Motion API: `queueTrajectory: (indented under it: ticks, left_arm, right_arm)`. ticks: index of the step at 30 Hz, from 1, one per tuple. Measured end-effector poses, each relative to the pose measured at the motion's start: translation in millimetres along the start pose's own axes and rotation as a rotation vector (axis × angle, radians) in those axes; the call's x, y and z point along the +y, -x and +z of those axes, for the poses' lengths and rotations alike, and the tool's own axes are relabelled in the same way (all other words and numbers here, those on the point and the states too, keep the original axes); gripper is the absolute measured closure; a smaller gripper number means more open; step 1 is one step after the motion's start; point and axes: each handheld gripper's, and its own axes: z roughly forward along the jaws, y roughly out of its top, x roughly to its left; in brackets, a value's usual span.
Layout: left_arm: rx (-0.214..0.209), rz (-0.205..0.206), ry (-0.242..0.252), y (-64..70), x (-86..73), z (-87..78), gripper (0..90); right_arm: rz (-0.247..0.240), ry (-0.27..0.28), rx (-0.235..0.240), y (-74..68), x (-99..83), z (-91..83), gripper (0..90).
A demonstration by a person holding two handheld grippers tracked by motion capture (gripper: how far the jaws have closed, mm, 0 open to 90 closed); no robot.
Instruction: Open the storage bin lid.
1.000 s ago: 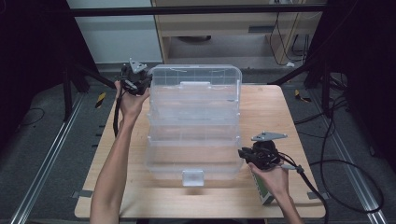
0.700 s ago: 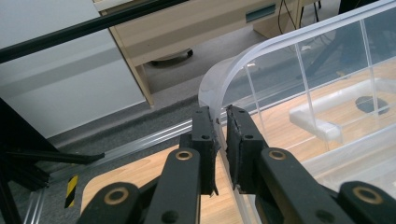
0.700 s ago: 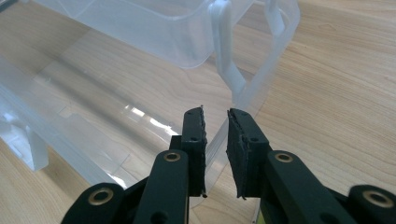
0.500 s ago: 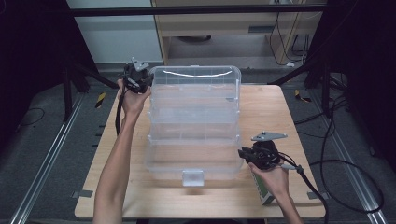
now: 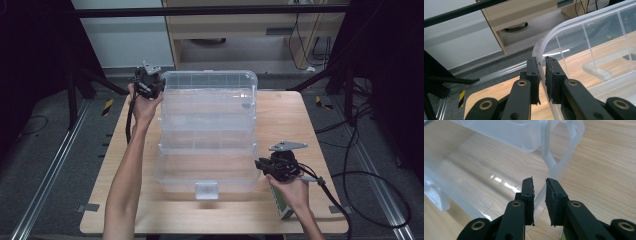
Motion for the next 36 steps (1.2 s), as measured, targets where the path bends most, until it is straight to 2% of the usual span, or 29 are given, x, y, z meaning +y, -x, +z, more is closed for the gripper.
queueTrajectory:
  ticks: [13,20,24,36]
  left_arm:
    - [-0.003,-0.01,-0.01,-1.2,-0.6,4.7,81.4]
    - [0.006,-0.003,-0.023,-0.6,-0.7,8.6,81.1]
    - [0.006,-0.015,-0.026,-1.0,-1.7,11.4,81.1]
    - [0.011,-0.01,-0.042,-1.5,-3.5,16.9,80.9]
  right_arm:
    - [-0.005,0.002,-0.003,-0.2,-0.2,0.0,77.0]
    - [-0.006,0.001,-0.006,-0.6,-0.3,-0.1,77.0]
    - [-0.008,0.003,-0.007,-0.5,-0.4,0.0,77.0]
    - [-0.012,0.0,-0.016,-1.5,-0.2,0.0,77.3]
